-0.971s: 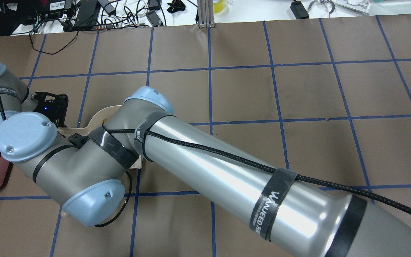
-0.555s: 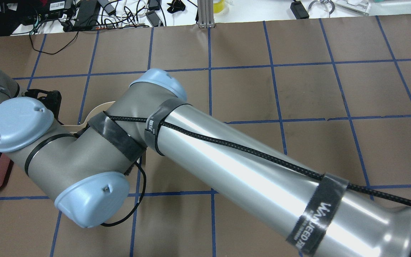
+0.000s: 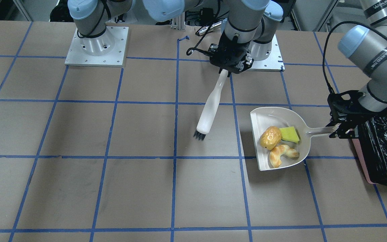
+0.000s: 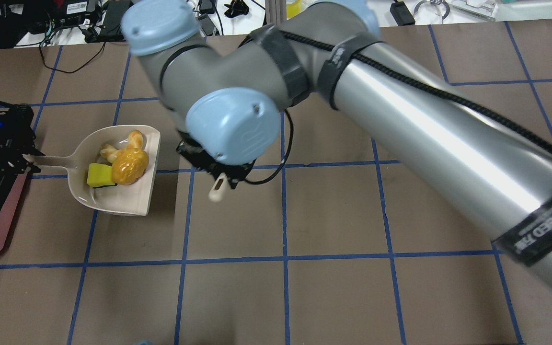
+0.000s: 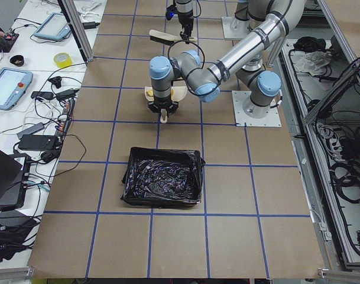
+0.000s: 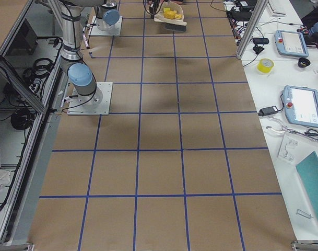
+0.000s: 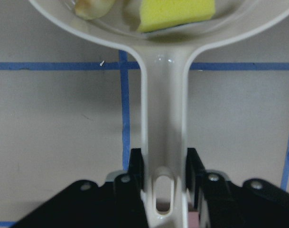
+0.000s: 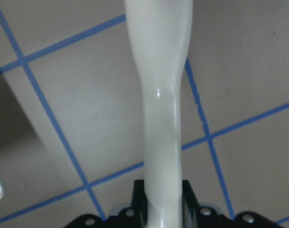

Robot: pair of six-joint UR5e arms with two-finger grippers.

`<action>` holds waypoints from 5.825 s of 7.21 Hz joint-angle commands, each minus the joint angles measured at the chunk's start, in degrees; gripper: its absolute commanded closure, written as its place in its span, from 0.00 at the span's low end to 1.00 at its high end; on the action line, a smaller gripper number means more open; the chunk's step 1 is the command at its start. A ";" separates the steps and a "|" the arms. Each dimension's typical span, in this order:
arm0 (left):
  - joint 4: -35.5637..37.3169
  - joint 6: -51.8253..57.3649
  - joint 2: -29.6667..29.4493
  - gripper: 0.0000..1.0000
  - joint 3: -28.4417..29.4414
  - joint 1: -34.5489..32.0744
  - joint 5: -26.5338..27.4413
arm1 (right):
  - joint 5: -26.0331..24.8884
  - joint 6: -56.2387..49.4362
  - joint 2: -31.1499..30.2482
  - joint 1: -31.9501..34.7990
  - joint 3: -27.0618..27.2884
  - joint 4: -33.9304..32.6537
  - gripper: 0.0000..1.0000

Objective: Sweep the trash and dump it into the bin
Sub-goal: 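Lift the brush away while the left gripper raises the dustpan toward the bag, then tip the dustpan over the black bag while the right gripper sets the brush down, then lower the empty dustpan with the left gripper while the right gripper releases the brush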

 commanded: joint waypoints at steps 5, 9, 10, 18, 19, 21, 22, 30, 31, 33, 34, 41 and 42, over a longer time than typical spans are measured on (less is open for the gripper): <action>-2.57 26.28 -0.38 1.00 11.26 17.79 3.32 | -5.77 -52.47 0.54 -36.94 4.59 -9.37 1.00; 1.10 31.25 -1.69 1.00 20.23 26.41 3.68 | -4.92 -59.93 0.45 -46.91 17.96 -21.98 1.00; 3.20 31.34 -3.18 1.00 22.94 27.48 3.68 | -4.74 -62.54 0.54 -47.00 19.45 -21.55 1.00; 36.24 36.08 -8.82 1.00 16.91 25.04 6.31 | -4.92 -69.95 0.36 -51.31 23.33 -21.72 1.00; 36.45 39.22 -8.38 1.00 16.65 21.81 12.49 | -4.92 -69.86 0.28 -51.83 23.51 -21.20 1.00; 39.49 40.91 -6.63 1.00 15.69 15.12 19.74 | -4.92 -70.03 0.28 -52.45 24.56 -21.89 1.00; 45.53 43.97 -7.32 1.00 14.11 14.83 19.67 | -4.83 -70.29 0.54 -52.45 24.56 -22.16 1.00; -4.25 17.27 -1.01 1.00 24.81 6.17 -1.85 | -5.00 -69.86 -1.64 -52.45 23.08 -21.28 0.00; -5.46 12.15 -0.65 1.00 24.12 0.65 -1.69 | -4.92 -69.77 -4.96 -52.36 22.64 -19.10 0.00; -7.85 -4.43 -2.13 1.00 16.87 -9.73 -1.95 | -4.39 -65.76 -12.52 -51.75 19.57 -12.27 0.00; -6.20 -9.39 -3.18 1.00 13.95 -13.34 -1.95 | -1.69 -61.99 -14.99 -51.40 16.86 -6.83 0.00; 3.12 -16.03 -13.30 1.00 11.45 -20.59 4.53 | -3.06 -41.13 -19.94 -30.77 14.54 -2.82 0.00; 5.75 -16.99 -14.08 1.00 11.55 -20.59 4.30 | -2.90 -41.81 -19.50 -29.96 14.72 -2.65 0.00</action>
